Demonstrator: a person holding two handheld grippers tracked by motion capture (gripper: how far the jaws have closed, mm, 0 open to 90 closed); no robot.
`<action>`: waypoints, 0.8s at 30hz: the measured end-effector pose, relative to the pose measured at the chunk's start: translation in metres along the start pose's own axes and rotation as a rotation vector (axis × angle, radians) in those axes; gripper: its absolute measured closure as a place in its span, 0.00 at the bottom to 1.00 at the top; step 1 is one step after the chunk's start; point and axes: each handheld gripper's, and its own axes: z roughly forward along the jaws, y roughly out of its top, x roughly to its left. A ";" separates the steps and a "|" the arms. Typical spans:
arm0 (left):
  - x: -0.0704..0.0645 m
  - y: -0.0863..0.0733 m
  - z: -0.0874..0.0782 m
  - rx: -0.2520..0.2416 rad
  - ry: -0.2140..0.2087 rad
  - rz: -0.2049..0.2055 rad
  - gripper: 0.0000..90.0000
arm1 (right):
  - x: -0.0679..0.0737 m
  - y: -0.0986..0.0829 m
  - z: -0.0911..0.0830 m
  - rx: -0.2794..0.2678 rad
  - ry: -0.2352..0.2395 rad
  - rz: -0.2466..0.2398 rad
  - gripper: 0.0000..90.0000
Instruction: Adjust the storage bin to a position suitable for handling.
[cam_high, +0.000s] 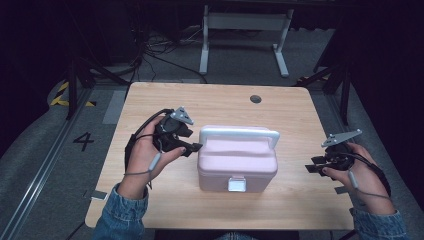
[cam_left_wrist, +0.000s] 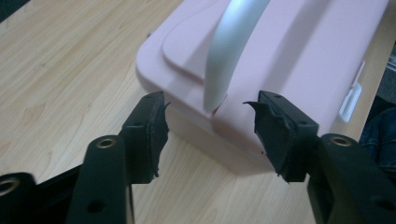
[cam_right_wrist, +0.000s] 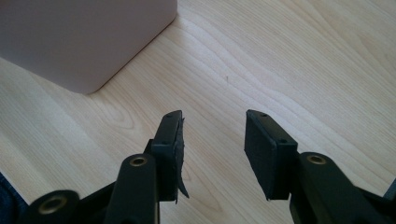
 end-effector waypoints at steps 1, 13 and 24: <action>0.000 0.000 0.000 0.000 0.000 0.000 0.48 | 0.000 0.000 0.000 0.000 0.001 -0.003 0.65; -0.001 0.009 0.029 -0.085 -0.074 0.050 0.51 | 0.002 -0.006 0.002 0.012 0.010 0.016 0.65; -0.010 0.014 0.043 -0.200 -0.016 0.004 0.61 | 0.002 -0.007 0.000 -0.020 0.014 0.034 0.64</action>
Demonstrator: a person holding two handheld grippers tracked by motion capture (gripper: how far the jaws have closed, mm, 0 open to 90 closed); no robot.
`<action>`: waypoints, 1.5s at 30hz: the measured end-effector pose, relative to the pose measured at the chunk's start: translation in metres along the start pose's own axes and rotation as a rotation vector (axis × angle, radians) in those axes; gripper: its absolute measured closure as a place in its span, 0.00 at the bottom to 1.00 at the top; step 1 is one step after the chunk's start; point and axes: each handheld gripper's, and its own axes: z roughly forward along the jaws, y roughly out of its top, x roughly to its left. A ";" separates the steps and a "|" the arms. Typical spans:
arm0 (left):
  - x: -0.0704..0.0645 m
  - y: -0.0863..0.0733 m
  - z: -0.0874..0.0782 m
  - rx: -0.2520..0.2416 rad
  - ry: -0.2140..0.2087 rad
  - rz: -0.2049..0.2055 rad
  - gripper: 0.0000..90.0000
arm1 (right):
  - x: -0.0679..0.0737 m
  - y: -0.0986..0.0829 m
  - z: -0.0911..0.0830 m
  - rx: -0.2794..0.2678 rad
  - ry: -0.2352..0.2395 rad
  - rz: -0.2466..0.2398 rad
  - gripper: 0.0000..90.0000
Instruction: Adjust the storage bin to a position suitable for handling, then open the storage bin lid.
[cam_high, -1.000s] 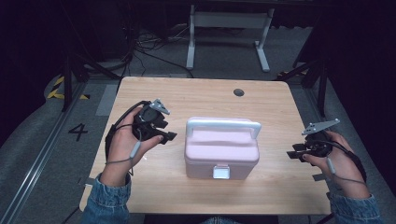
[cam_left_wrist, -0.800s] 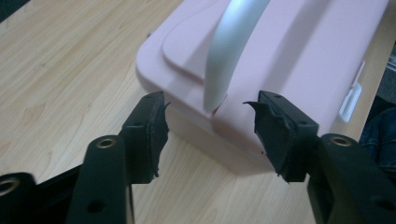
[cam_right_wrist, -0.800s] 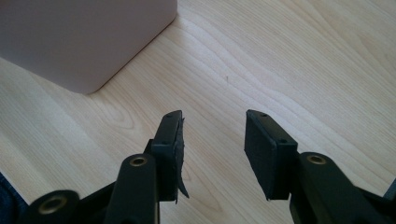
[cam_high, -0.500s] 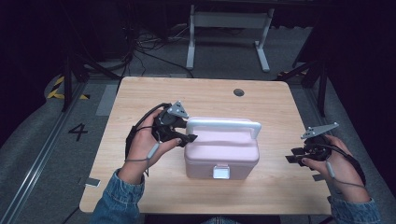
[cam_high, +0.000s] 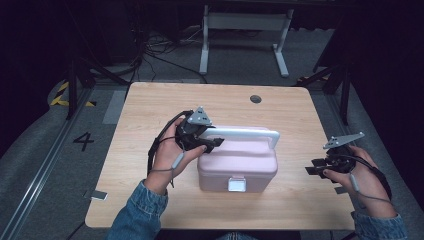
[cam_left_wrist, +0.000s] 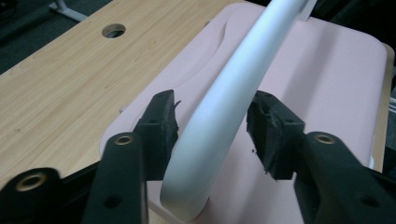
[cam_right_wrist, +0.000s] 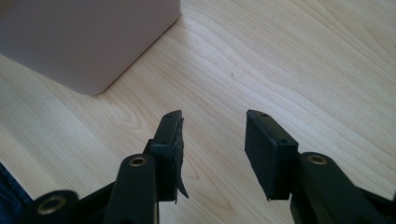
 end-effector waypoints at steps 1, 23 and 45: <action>0.000 0.000 0.000 -0.005 0.000 -0.006 0.63 | 0.000 0.000 0.000 -0.001 0.003 0.001 0.64; 0.009 -0.003 -0.008 -0.121 0.018 -0.075 0.80 | 0.001 0.000 -0.003 -0.049 0.001 0.004 0.65; 0.023 -0.007 -0.007 -0.273 -0.010 -0.180 0.80 | 0.061 0.027 -0.020 -0.369 0.196 -0.090 1.00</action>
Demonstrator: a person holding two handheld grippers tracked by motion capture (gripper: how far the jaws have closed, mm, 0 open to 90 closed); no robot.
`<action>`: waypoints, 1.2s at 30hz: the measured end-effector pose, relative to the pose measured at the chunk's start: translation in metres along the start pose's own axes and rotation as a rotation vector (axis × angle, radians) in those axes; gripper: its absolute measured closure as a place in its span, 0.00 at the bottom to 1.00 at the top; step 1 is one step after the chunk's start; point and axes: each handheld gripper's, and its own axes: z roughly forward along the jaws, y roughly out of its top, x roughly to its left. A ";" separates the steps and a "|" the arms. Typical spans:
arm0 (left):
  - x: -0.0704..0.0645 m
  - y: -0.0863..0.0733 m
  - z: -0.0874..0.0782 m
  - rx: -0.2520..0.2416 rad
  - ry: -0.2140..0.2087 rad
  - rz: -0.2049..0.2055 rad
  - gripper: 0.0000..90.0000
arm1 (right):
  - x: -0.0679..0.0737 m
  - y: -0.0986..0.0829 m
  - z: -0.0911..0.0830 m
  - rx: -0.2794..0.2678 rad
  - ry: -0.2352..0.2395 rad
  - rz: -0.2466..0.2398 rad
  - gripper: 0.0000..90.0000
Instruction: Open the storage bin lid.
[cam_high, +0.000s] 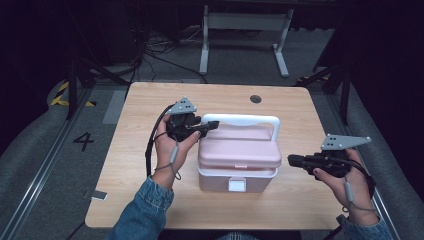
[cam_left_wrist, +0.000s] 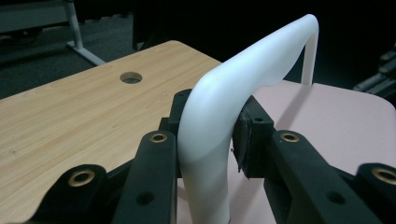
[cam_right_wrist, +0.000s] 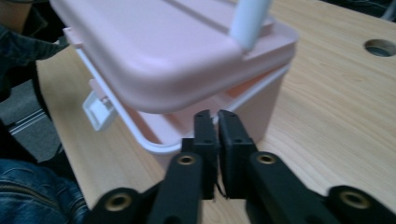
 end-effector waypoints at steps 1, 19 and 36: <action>0.000 0.000 0.000 0.000 0.002 0.000 0.80 | 0.002 0.000 0.003 0.005 0.016 -0.005 1.00; -0.003 0.000 0.000 0.025 0.046 0.013 0.53 | 0.011 -0.001 0.021 0.007 0.102 -0.023 1.00; 0.007 -0.001 -0.040 0.010 0.134 0.007 0.42 | 0.010 0.011 0.024 -0.009 0.113 -0.054 1.00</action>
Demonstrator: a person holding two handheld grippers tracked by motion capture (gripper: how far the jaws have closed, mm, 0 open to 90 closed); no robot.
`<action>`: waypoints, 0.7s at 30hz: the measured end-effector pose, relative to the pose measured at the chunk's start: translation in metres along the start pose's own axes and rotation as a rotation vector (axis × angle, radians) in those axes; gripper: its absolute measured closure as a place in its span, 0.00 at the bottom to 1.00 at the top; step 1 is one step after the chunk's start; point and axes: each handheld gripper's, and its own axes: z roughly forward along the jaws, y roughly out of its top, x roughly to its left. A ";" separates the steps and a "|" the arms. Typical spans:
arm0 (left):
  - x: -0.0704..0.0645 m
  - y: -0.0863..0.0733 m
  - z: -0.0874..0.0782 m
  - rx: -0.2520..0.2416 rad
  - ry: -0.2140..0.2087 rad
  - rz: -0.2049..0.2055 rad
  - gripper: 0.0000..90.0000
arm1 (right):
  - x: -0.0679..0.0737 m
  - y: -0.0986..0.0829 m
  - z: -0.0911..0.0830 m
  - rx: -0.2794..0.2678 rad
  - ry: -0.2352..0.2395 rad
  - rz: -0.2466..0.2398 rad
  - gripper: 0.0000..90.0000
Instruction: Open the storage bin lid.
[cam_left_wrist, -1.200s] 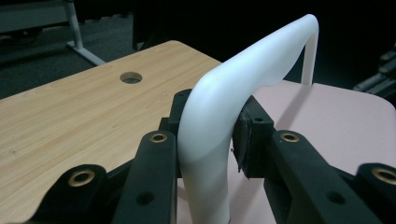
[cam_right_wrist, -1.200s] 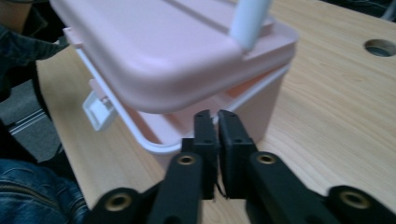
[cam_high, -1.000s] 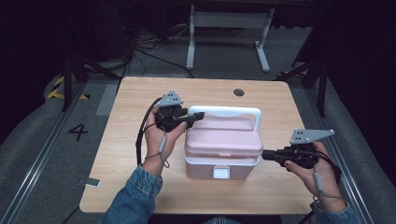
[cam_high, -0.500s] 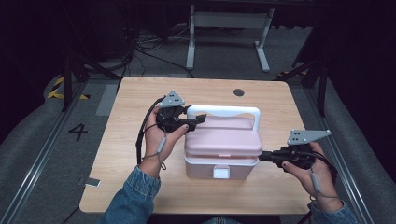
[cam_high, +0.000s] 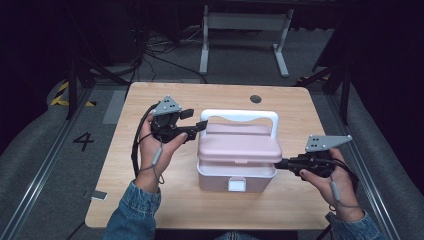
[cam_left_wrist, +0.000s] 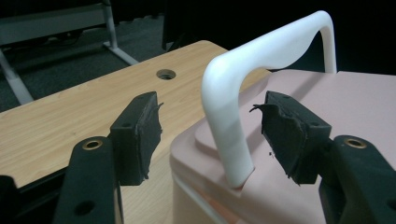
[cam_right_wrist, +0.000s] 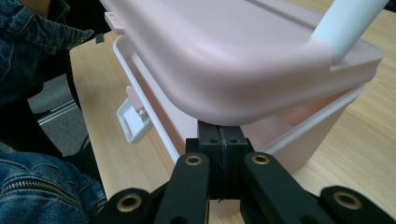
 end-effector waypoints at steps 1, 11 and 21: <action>0.001 -0.001 -0.002 0.006 0.003 -0.004 0.42 | 0.000 0.001 0.000 -0.008 0.000 -0.001 1.00; 0.002 -0.012 -0.018 0.053 0.044 -0.002 0.39 | -0.003 0.017 -0.001 -0.063 0.010 -0.036 1.00; 0.007 -0.022 -0.025 0.120 0.064 0.003 0.35 | -0.010 0.029 -0.003 -0.122 0.002 -0.053 1.00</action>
